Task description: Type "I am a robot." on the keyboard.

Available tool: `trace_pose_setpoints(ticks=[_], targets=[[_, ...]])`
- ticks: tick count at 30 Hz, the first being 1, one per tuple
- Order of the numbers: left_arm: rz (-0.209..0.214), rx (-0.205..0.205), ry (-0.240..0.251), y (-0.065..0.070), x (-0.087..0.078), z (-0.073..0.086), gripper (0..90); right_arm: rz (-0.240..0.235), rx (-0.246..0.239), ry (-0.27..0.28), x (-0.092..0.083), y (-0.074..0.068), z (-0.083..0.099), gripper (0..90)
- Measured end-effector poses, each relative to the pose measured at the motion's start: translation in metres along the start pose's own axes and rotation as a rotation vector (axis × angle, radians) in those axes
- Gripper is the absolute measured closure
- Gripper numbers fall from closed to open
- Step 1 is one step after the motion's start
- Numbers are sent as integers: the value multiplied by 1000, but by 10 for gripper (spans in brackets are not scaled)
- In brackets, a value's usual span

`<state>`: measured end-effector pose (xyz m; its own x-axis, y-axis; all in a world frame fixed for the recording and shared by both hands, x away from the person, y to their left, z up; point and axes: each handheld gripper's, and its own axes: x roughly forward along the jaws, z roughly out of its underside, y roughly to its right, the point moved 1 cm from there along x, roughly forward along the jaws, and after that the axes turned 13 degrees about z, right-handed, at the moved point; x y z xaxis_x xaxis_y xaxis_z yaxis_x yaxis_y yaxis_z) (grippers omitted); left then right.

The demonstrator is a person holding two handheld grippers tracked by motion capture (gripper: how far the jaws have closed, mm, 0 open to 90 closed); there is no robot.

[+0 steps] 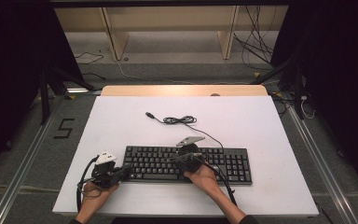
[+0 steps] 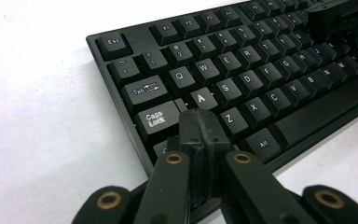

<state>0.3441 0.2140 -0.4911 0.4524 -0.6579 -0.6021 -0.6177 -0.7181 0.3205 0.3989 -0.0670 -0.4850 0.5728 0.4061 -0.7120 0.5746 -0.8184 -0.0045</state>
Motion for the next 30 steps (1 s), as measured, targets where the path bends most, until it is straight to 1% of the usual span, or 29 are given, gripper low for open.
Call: trace_pose_setpoints(ticks=[9, 12, 13, 14, 15, 16, 20, 21, 22, 23, 24, 25, 26, 27, 30], targets=[[3, 0, 8, 0, -1, 0, 889, -4, 11, 1, -1, 1, 0, 900], [3, 0, 27, 0, -3, -2, 888, -9, 17, 4, -1, 1, 0, 900], [2, 1, 40, 1, -4, -2, 880, -16, 23, 7, -1, 2, 0, 882], [2, 3, 43, 0, -5, -2, 875, -25, 33, 16, -3, 2, -1, 872], [4, 1, 48, 1, -5, -3, 875, -25, 33, 16, -3, 2, -1, 872], [8, 1, 53, 1, -6, -3, 857, -32, 37, 28, -5, 3, -2, 846], [18, 1, 79, 3, -8, -4, 824, -37, 43, 41, -8, 3, -2, 813], [21, 1, 83, 3, -8, -4, 800, -41, 46, 46, -10, 3, -2, 784], [27, 1, 88, 4, -8, -4, 753, -54, 48, 58, -12, 4, -3, 734], [33, 4, 87, 4, -9, -4, 737, -60, 49, 64, -14, 3, -3, 708], [37, 1, 91, 4, -9, -5, 737, -60, 49, 64, -14, 3, -3, 708], [40, 0, 97, 4, -9, -5, 718, -67, 48, 70, -15, 3, -3, 664], [44, -1, 103, 4, -9, -5, 669, -78, 47, 76, -18, 3, -4, 599], [46, -3, 108, 4, -9, -5, 669, -78, 47, 76, -18, 3, -4, 599], [57, -8, 125, 4, -10, -6, 589, -101, 40, 89, -23, 1, -3, 508]])
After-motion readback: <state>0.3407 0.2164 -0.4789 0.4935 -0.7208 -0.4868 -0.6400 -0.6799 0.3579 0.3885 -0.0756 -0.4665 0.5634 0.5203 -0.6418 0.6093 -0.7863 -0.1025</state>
